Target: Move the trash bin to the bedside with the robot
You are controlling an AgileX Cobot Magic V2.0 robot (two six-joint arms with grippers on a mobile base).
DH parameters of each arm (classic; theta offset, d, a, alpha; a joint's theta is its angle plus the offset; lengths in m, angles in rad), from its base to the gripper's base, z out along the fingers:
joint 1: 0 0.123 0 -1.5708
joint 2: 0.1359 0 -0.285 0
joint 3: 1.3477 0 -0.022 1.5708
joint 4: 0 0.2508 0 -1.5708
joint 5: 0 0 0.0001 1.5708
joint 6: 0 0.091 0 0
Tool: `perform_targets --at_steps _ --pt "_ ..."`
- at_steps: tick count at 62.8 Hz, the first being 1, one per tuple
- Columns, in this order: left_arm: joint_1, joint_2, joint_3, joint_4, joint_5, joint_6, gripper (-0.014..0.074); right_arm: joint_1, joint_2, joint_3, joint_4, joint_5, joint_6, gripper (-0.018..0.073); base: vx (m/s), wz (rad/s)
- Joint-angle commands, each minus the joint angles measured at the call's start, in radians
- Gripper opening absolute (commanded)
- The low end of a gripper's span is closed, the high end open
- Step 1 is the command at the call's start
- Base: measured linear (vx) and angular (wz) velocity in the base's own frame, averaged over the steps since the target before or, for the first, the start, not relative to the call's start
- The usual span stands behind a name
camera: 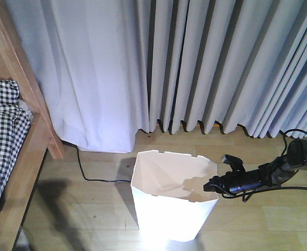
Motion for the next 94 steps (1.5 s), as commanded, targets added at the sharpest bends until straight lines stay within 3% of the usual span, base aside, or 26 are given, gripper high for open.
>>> perform_targets --at_steps 1,10,20,37,43,51,57,94 --pt "-0.005 -0.010 0.028 -0.003 -0.078 -0.009 -0.0006 -0.033 -0.085 -0.006 -0.093 0.072 0.065 0.0448 0.00 0.00" --pt "-0.005 -0.010 0.028 -0.003 -0.078 -0.009 -0.0006 -0.058 -0.113 0.023 -0.201 0.122 0.113 0.0430 0.00 0.00" --pt "-0.005 -0.010 0.028 -0.003 -0.078 -0.009 -0.0006 -0.069 -0.170 0.109 -0.210 0.188 0.097 0.0398 0.00 0.00" --pt "-0.005 -0.010 0.028 -0.003 -0.078 -0.009 -0.0006 -0.069 -0.363 0.321 -0.238 0.131 0.037 0.0349 0.00 0.00" --pt "-0.005 -0.010 0.028 -0.003 -0.078 -0.009 -0.0006 -0.069 -0.454 0.399 -0.335 0.072 0.041 0.0342 0.00 0.00" --pt "-0.005 -0.010 0.028 -0.003 -0.078 -0.009 -0.0006 -0.069 -0.621 0.501 -0.487 -0.004 0.121 0.0341 0.00 0.00" --pt "-0.005 -0.010 0.028 -0.003 -0.078 -0.009 -0.0006 -0.069 -0.771 0.557 -0.550 -0.057 0.195 0.0341 0.00 0.00" --pt "-0.005 -0.010 0.028 -0.003 -0.078 -0.009 -0.0006 -0.067 -1.756 0.657 -0.645 -0.083 0.453 0.0341 0.00 0.00"
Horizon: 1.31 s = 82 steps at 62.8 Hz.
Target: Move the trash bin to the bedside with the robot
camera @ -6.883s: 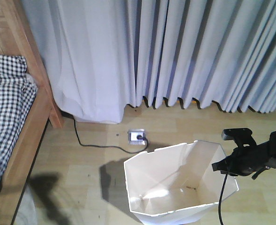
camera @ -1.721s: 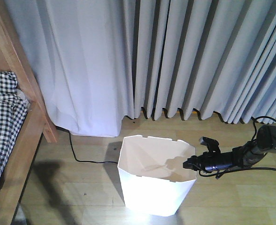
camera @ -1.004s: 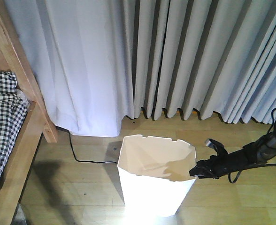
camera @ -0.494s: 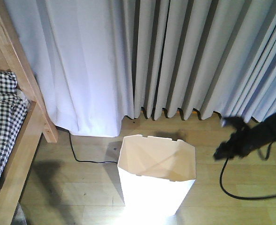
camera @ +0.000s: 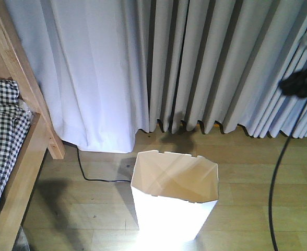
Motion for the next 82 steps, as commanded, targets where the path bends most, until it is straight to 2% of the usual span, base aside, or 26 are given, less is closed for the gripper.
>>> perform_targets --at_steps 1,20,34,52,65,74,77,82 --pt "-0.005 -0.010 0.028 -0.003 -0.078 -0.009 -0.0006 -0.005 -0.164 -0.019 0.004 0.003 0.044 0.0341 0.00 0.00" --pt "-0.005 -0.010 0.028 -0.003 -0.078 -0.009 -0.0006 -0.005 -0.555 -0.016 -0.136 0.072 0.272 0.0341 0.00 0.00" --pt "-0.005 -0.010 0.028 -0.003 -0.078 -0.009 -0.0006 -0.003 -0.784 0.031 -0.155 0.024 0.413 0.0341 0.00 0.00" --pt "-0.005 -0.010 0.028 -0.003 -0.078 -0.009 -0.0006 0.162 -1.117 0.453 -0.194 -0.230 0.420 0.0341 0.00 0.00" --pt "-0.005 -0.010 0.028 -0.003 -0.078 -0.009 -0.0006 0.169 -1.400 0.763 -0.192 -0.420 0.423 0.0341 0.00 0.00" --pt "-0.005 -0.010 0.028 -0.003 -0.078 -0.009 -0.0006 0.169 -1.484 0.847 -0.183 -0.460 0.424 0.0337 0.00 0.00" --pt "-0.005 -0.010 0.028 -0.003 -0.078 -0.009 -0.0006 0.169 -1.486 0.851 -0.179 -0.460 0.424 0.0312 0.00 0.00" --pt "-0.005 -0.010 0.028 -0.003 -0.078 -0.009 -0.0006 0.169 -1.476 0.850 -0.166 -0.446 0.424 0.0202 0.00 0.00"
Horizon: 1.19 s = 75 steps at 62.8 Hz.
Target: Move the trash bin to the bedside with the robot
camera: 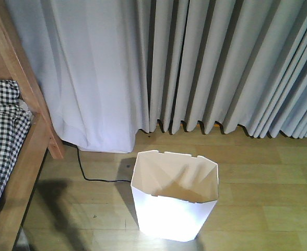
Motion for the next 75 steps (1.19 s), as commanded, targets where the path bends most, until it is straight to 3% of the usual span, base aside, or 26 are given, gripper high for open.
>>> perform_targets --at_steps 1,6,43,53,66,70,75 --pt "-0.005 -0.010 0.028 -0.003 -0.078 -0.009 -0.0006 -0.001 0.020 -0.025 0.025 -0.068 -0.001 0.0166 0.00 0.00" --pt "-0.005 -0.010 0.028 -0.003 -0.078 -0.009 -0.0006 -0.001 0.028 -0.025 0.026 -0.078 -0.001 -0.0020 0.00 0.00" --pt "-0.005 -0.010 0.028 -0.003 -0.078 -0.009 -0.0006 -0.001 0.028 -0.025 0.051 -0.058 -0.003 -0.0011 0.00 0.00" --pt "-0.005 -0.010 0.028 -0.003 -0.078 -0.009 -0.0006 -0.001 0.015 0.003 0.029 -0.126 0.018 -0.0011 0.00 0.00" --pt "-0.005 -0.010 0.028 -0.003 -0.078 -0.009 -0.0006 0.006 -0.022 0.097 -0.331 -0.123 0.389 -0.0011 0.00 0.00" --pt "-0.005 -0.010 0.028 -0.003 -0.078 -0.009 -0.0006 0.031 -0.022 0.143 -0.438 -0.147 0.521 -0.0011 0.00 0.00" --pt "-0.005 -0.010 0.028 -0.003 -0.078 -0.009 -0.0006 0.087 -0.033 0.189 -0.526 -0.183 0.596 -0.0011 0.00 0.00"
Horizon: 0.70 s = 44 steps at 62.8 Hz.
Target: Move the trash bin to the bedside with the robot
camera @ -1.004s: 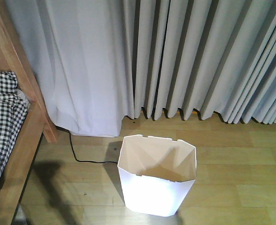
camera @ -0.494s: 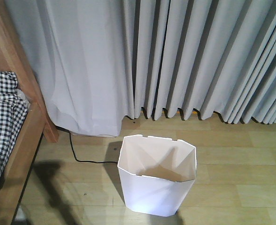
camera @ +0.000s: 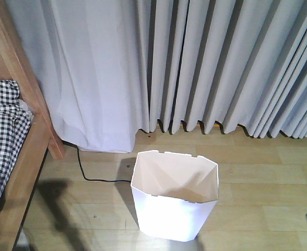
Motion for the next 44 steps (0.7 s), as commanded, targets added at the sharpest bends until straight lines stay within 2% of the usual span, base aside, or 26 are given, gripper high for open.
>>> perform_targets --at_steps 1,8,19,29,35,44 --pt "-0.005 -0.010 0.028 -0.003 -0.078 -0.009 -0.0006 0.054 -0.006 0.019 -0.126 -0.121 0.100 -0.0011 0.00 0.00" --pt "-0.005 -0.010 0.028 -0.003 -0.078 -0.009 -0.0006 0.097 -0.042 0.037 -0.144 -0.121 0.101 -0.0011 0.00 0.00" --pt "-0.005 -0.010 0.028 -0.003 -0.078 -0.009 -0.0006 0.039 -0.041 0.037 -0.144 -0.125 0.134 -0.0011 0.00 0.00" --pt "-0.005 -0.010 0.028 -0.003 -0.078 -0.009 -0.0006 0.038 -0.041 0.037 -0.144 -0.124 0.152 -0.0011 0.00 0.00" --pt "-0.005 -0.010 0.028 -0.003 -0.078 -0.009 -0.0006 0.036 -0.041 0.037 -0.168 -0.125 0.157 -0.0011 0.00 0.00" --pt "-0.005 -0.010 0.028 -0.003 -0.078 -0.009 -0.0006 0.015 -0.041 0.037 -0.238 -0.125 0.250 -0.0011 0.00 0.00"
